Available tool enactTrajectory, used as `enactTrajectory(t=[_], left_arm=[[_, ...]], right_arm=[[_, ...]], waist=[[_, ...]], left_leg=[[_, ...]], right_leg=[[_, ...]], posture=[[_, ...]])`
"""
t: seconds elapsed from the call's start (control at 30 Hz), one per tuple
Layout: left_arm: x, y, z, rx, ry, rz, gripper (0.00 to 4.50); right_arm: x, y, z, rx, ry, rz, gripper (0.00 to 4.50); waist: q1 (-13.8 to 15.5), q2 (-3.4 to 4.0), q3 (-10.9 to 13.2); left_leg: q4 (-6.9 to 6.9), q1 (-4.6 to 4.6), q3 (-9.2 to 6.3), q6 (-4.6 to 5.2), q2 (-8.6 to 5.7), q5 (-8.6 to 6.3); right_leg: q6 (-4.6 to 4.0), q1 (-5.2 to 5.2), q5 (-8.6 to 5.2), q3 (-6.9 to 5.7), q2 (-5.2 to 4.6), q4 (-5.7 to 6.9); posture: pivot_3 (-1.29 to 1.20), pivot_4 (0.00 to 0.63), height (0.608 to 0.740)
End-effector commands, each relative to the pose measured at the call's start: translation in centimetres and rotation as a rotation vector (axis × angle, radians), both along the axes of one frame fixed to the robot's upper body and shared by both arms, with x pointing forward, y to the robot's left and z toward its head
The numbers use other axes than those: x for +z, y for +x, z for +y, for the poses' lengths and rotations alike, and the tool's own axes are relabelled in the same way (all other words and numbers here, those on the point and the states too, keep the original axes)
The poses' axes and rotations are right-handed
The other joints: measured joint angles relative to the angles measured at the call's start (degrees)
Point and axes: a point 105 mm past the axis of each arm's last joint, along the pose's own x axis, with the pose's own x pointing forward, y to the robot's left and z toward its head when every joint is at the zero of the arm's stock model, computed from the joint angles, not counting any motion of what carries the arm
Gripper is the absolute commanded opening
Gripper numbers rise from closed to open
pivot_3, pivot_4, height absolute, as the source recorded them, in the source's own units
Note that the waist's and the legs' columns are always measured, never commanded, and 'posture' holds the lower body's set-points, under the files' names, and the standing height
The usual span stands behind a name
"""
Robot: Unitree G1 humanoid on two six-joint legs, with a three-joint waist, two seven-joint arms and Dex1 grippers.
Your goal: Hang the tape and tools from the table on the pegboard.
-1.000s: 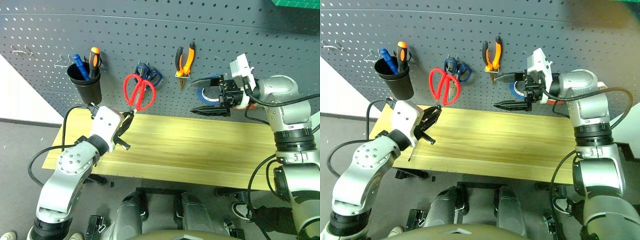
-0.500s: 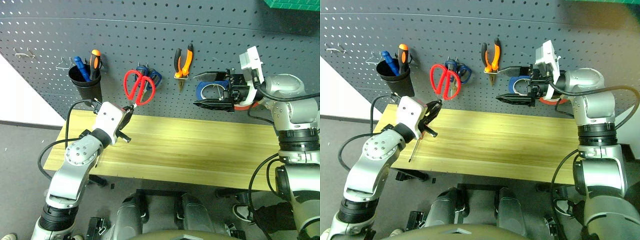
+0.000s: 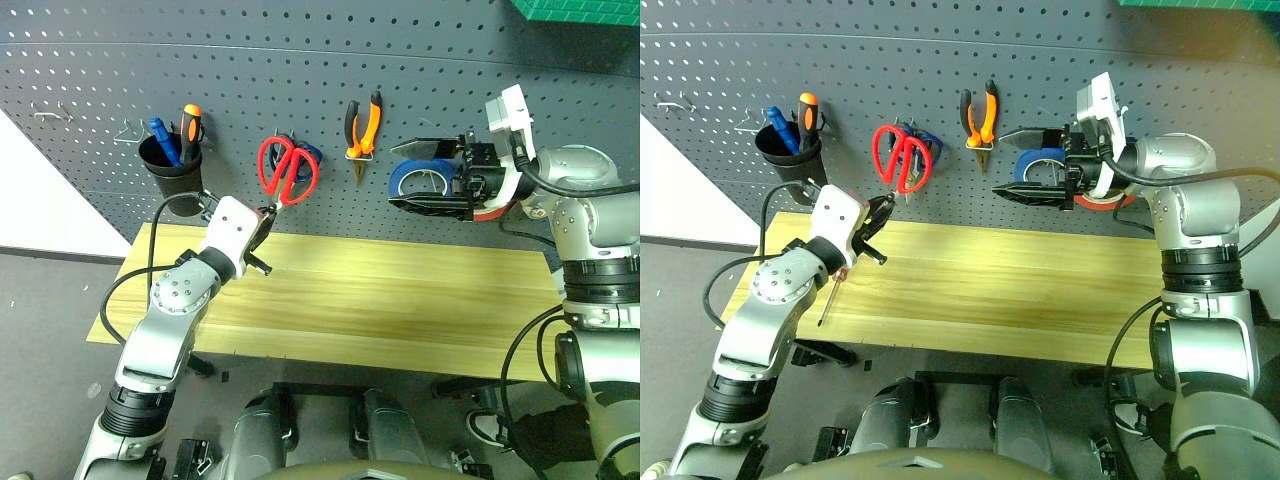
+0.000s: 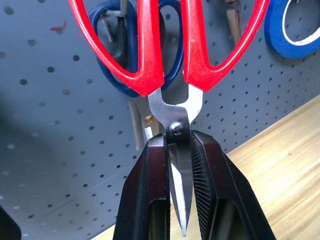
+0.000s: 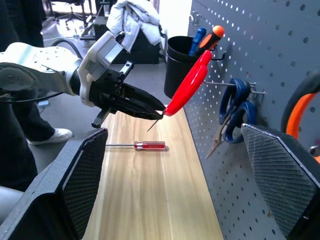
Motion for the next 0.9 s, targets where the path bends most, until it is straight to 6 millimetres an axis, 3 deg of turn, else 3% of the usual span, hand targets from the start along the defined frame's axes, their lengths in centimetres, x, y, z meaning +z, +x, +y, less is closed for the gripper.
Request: enactTrajectory(t=[0.03, 0.2, 0.3, 0.6, 0.63, 0.7, 0.9], left_arm=[[0.6, 0.2, -0.5, -0.013, 0.018, -0.042, 0.28], [-0.1, 1.3, 0.3, 0.030, 0.041, -0.019, 0.28], [0.2, 3.0, 0.8, 0.078, 0.035, -0.036, 0.28], [0.6, 6.3, 0.0, 0.105, 0.007, -0.065, 0.28], [0.6, 6.3, -0.2, 0.098, 0.005, -0.068, 0.99], [0.5, 6.1, -0.5, 0.090, 0.000, -0.070, 1.43], [1.2, 5.1, 0.2, 0.122, -0.007, -0.109, 3.45]], right_arm=[[1.1, -0.7, -0.4, -0.007, -0.007, -0.057, 4.50], [0.8, -0.8, -0.6, -0.024, -0.017, -0.053, 4.50], [0.7, -0.8, -0.8, -0.035, -0.020, -0.053, 4.50], [0.6, -0.5, -0.6, -0.052, -0.020, -0.067, 4.50], [0.6, -0.6, -0.6, -0.052, -0.020, -0.069, 4.50], [0.6, -0.6, -0.6, -0.053, -0.022, -0.072, 4.50], [0.6, -0.7, -0.8, -0.058, -0.028, -0.075, 4.50]], waist=[[0.0, 0.00, 0.0], [-0.1, 0.00, 0.0], [-0.1, 0.00, 0.0], [-1.1, 0.01, -0.2], [-1.3, 0.02, -0.2], [-1.4, 0.02, -0.2], [-1.5, 0.04, -0.3]], left_leg=[[0.00, 0.00, 0.00, 0.00, 0.00, 0.00], [0.04, 0.00, 0.00, 0.01, 0.00, 0.00], [0.06, 0.00, -0.01, 0.01, 0.00, 0.00], [0.12, 0.00, -0.01, 0.03, 0.00, 0.01], [0.12, 0.01, -0.01, 0.03, 0.00, 0.01], [0.13, 0.02, -0.01, 0.03, 0.00, 0.01], [0.13, 0.05, 0.00, 0.03, 0.01, 0.01]], right_leg=[[0.00, 0.00, 0.00, 0.00, 0.00, 0.00], [0.00, 0.01, 0.00, 0.00, 0.00, 0.02], [0.00, 0.01, 0.00, 0.00, 0.00, 0.05], [0.01, 0.02, 0.00, 0.00, 0.01, 0.13], [0.01, 0.02, 0.00, 0.00, 0.01, 0.15], [0.01, 0.02, 0.00, 0.00, 0.01, 0.17], [0.02, 0.02, -0.01, 0.03, 0.01, 0.23]], posture=[[-0.09, 0.091, 0.730], [-0.11, 0.092, 0.730], [-0.11, 0.091, 0.730], [-0.11, 0.080, 0.730], [-0.11, 0.080, 0.730], [-0.11, 0.080, 0.730], [-0.10, 0.079, 0.730]])
